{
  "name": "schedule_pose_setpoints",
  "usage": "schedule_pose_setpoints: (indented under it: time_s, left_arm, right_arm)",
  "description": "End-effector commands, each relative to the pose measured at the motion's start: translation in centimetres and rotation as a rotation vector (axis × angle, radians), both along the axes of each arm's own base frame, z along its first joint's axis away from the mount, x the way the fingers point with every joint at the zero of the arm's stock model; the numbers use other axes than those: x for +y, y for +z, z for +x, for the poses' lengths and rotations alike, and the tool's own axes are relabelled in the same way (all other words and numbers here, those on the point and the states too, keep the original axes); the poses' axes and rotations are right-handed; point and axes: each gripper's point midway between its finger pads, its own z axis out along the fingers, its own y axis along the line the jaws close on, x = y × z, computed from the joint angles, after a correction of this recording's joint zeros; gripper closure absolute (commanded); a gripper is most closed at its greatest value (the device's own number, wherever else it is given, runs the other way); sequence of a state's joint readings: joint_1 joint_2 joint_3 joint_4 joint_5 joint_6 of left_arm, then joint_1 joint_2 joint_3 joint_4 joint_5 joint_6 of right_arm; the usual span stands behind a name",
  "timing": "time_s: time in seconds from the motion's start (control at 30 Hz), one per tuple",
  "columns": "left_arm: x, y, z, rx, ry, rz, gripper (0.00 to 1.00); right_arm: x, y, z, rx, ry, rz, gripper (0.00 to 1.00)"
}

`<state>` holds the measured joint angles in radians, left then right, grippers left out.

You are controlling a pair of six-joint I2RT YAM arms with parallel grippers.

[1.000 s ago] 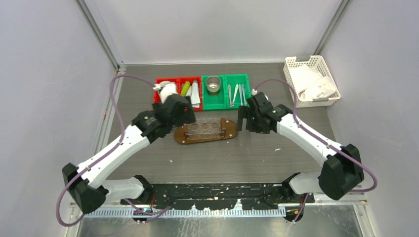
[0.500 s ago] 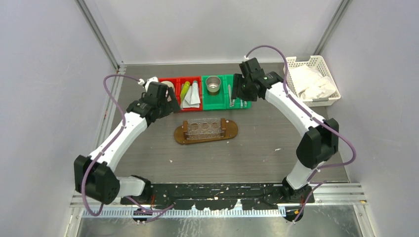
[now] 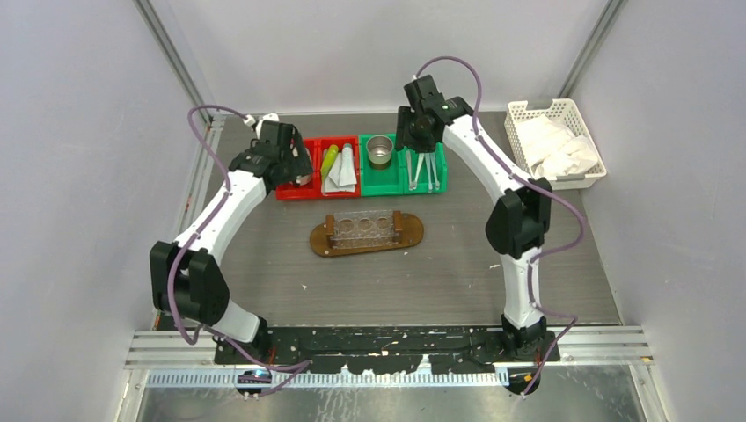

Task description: Prepare toiletry sets of a toothbrush and toothpaste on the tray

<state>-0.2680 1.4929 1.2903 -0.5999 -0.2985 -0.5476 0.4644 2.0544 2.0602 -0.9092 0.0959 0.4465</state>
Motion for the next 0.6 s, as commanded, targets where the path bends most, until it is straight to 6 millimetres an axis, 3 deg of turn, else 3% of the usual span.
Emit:
schedule_pose_setpoints:
  time_s: [0.0,0.23,0.57]
  left_arm:
    - [1.3,1.6,3.4,-0.082,0.039,0.05,0.17]
    - [0.7,-0.5,6.2,-0.054,0.032,0.028,0.26]
    - [1.0,-1.6,6.4,-0.041,0.032,0.016,0.26]
  right_arm:
    - [1.6,-0.2,2.6,0.0,0.0,0.062,0.44]
    - [4.2,-1.6,4.6,0.017,-0.002,0.157,0.47]
    - [5.7,-3.2,6.4,0.019,-0.033,0.214,0.49]
